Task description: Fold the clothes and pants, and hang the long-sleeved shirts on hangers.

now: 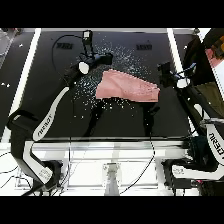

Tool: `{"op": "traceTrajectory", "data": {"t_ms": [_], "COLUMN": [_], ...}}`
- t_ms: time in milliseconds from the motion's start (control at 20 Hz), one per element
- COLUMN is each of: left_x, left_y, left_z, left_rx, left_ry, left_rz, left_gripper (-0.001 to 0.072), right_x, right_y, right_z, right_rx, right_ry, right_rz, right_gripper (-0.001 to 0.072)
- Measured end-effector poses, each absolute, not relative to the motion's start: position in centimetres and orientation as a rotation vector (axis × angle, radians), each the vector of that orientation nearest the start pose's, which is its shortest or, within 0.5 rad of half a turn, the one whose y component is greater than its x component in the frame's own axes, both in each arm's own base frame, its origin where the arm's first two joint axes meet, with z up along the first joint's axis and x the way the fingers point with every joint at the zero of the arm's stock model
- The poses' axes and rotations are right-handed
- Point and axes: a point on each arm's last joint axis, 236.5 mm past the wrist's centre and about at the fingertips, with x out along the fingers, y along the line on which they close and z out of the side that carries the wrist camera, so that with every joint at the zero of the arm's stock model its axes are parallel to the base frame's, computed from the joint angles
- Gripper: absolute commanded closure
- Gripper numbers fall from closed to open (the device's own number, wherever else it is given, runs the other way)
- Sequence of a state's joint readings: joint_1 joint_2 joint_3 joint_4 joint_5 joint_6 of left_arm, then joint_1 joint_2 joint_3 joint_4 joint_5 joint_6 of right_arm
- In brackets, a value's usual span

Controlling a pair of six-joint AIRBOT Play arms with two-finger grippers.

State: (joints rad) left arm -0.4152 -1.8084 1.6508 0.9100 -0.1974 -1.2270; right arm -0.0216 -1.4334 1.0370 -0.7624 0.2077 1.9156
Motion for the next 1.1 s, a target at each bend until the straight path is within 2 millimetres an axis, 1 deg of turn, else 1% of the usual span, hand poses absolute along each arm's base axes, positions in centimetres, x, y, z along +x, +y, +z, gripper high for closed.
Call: {"op": "traceTrajectory", "data": {"t_ms": [50,100,150,200,250,300,350,400,500,550,650,750,850,1000,1050,1100], "left_x": [59.8,59.4,58.8,57.9,56.7,55.3,53.6,51.8,48.8,47.4,45.2,43.8,43.0,42.5,42.3,42.3], "left_y": [-29.1,-28.5,-27.8,-27.2,-26.5,-25.9,-25.3,-24.8,-24.1,-23.7,-23.3,-23.0,-22.9,-22.8,-22.8,-22.8], "left_z": [11.6,13.1,14.5,15.7,17.1,18.3,19.6,20.9,23.5,24.9,27.1,28.5,29.1,29.5,29.6,29.7], "left_rx": [-0.255,-0.256,-0.255,-0.25,-0.243,-0.227,-0.203,-0.182,-0.15,-0.131,-0.106,-0.089,-0.08,-0.073,-0.072,-0.07], "left_ry": [0.376,0.374,0.382,0.401,0.427,0.454,0.481,0.502,0.514,0.505,0.488,0.47,0.465,0.461,0.459,0.459], "left_rz": [-0.48,-0.489,-0.502,-0.523,-0.549,-0.577,-0.608,-0.64,-0.685,-0.703,-0.73,-0.743,-0.752,-0.757,-0.759,-0.759], "left_gripper": [0.0056,0.0056,0.0056,0.0056,0.0056,0.0055,0.0055,0.0055,0.0055,0.0055,0.0056,0.0055,0.0056,0.0056,0.0056,0.0056], "right_x": [53.4,52.8,51.7,50.5,48.9,46.9,45.2,43.9,41.9,41.4,41.0,41.2,42.0,42.9,43.1,43.4], "right_y": [1.3,0.2,-0.7,-1.7,-2.3,-2.7,-2.7,-2.8,-2.3,-2.0,-0.9,-0.1,0.8,2.3,2.9,3.7], "right_z": [2.7,2.0,0.9,-0.2,-1.4,-2.8,-3.8,-4.6,-6.1,-6.7,-7.4,-8.0,-8.3,-9.1,-9.4,-9.6], "right_rx": [1.125,1.082,1.028,0.986,0.958,0.95,0.962,0.979,1.013,1.029,1.051,1.048,1.037,1.013,1.005,1.002], "right_ry": [0.581,0.643,0.735,0.821,0.922,1.036,1.133,1.201,1.319,1.358,1.415,1.446,1.46,1.485,1.495,1.5], "right_rz": [-0.2,-0.197,-0.183,-0.164,-0.135,-0.096,-0.05,-0.012,0.061,0.096,0.169,0.218,0.261,0.297,0.301,0.31], "right_gripper": [0.0167,0.0167,0.0166,0.015,0.0092,0.0087,0.0052,0.0033,0.0032,0.0032,0.0032,0.0032,0.0032,0.0033,0.0038,0.0061]}}
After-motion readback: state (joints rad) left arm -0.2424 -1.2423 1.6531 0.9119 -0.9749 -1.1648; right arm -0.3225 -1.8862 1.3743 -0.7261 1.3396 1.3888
